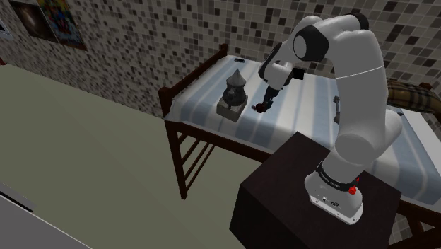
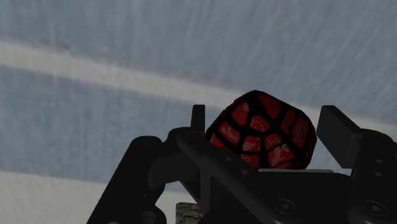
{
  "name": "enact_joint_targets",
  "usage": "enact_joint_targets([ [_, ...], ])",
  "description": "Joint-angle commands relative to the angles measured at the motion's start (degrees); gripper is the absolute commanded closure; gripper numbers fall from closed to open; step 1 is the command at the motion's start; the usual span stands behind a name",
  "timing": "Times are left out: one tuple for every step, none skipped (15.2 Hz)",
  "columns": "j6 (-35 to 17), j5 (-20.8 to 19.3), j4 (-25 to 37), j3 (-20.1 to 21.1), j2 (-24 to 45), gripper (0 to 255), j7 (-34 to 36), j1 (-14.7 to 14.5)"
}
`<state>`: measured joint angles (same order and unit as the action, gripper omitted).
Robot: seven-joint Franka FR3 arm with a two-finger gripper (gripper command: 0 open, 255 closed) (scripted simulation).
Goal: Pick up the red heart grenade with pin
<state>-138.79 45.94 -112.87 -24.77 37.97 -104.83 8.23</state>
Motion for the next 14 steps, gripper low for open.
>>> enact_joint_targets([
  [-0.04,0.01,-0.01,0.04,0.13,255,0.01,0.0],
  [-0.02,-0.01,-0.08,0.0,0.05,255,-0.04,0.01],
  [0.33,-0.46,-0.32,-0.36,-0.6,255,0.33,-0.25],
  [0.7,-0.93,-0.54,-0.72,-1.25,255,0.7,-0.52],
  [1.06,-1.39,-0.75,-1.07,-1.9,255,1.08,-0.78],
  [1.43,-1.87,-0.95,-1.43,-2.54,255,1.46,-1.04],
  [1.8,-2.35,-1.14,-1.78,-3.18,255,1.85,-1.3],
  [2.18,-2.83,-1.31,-2.13,-3.81,255,2.24,-1.55],
  [2.56,-3.32,-1.48,-2.49,-4.44,255,2.63,-1.81],
  [2.95,-3.81,-1.63,-2.83,-5.07,255,3.03,-2.06],
  [3.34,-4.31,-1.77,-3.18,-5.69,255,3.43,-2.32],
  [3.73,-4.81,-1.89,-3.52,-6.31,255,3.83,-2.56],
  [4.13,-5.32,-2.01,-3.87,-6.93,255,4.24,-2.81],
  [4.53,-5.82,-2.11,-4.2,-7.54,255,4.65,-3.06],
])
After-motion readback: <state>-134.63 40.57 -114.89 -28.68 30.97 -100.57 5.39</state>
